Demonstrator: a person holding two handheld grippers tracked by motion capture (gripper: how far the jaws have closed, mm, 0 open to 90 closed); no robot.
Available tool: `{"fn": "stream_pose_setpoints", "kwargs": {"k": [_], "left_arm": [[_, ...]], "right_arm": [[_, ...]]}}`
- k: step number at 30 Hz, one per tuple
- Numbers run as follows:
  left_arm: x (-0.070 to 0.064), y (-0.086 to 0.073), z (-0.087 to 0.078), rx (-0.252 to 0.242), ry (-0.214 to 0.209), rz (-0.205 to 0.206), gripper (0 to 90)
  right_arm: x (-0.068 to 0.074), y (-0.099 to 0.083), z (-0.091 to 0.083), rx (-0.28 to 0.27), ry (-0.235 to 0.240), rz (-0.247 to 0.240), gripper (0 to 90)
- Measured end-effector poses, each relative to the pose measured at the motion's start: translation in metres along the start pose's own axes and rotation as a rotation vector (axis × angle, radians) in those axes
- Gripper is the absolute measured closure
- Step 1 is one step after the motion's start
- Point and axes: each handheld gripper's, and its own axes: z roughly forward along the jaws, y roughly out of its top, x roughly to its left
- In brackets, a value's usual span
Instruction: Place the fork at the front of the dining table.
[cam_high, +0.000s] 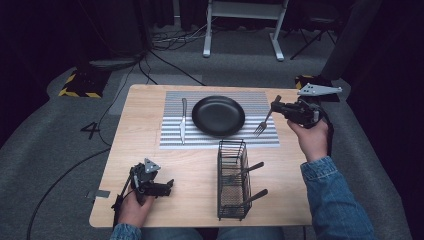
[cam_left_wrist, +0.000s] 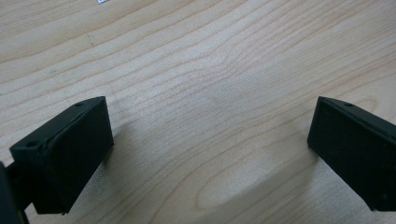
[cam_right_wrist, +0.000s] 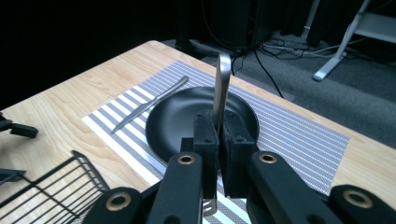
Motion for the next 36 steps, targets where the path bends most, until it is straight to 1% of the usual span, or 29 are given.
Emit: {"fn": "stream_pose_setpoints", "kwargs": {"k": [1, 2, 5, 9, 11, 14, 20, 30, 36], "left_arm": [[0.000, 0.000, 0.000, 0.000, 0.000, 0.000, 0.2], [0.000, 0.000, 0.000, 0.000, 0.000, 0.000, 0.2], [0.000, 0.000, 0.000, 0.001, -0.001, 0.000, 0.2], [0.000, 0.000, 0.000, 0.000, 0.000, 0.000, 0.3], [0.000, 0.000, 0.000, 0.000, 0.000, 0.000, 0.2], [0.000, 0.000, 0.000, 0.000, 0.000, 0.000, 0.2], [0.000, 0.000, 0.000, 0.000, 0.000, 0.000, 0.2], [0.000, 0.000, 0.000, 0.000, 0.000, -0.001, 0.2], [0.000, 0.000, 0.000, 0.000, 0.000, 0.000, 0.2]], "right_arm": [[-0.004, -0.003, 0.005, 0.005, 0.006, 0.012, 86.1], [-0.004, -0.003, 0.005, 0.005, 0.006, 0.012, 86.1], [-0.009, -0.006, 0.013, 0.017, 0.010, 0.023, 86.0], [-0.014, -0.011, 0.024, 0.037, 0.012, 0.030, 86.0], [-0.018, -0.016, 0.033, 0.046, 0.020, 0.043, 86.0], [-0.020, -0.022, 0.041, 0.056, 0.032, 0.060, 86.0], [-0.019, -0.035, 0.058, 0.091, 0.030, 0.054, 86.0], [-0.020, -0.043, 0.072, 0.132, 0.036, 0.055, 86.0], [-0.021, -0.044, 0.074, 0.128, 0.042, 0.062, 85.8]]}}
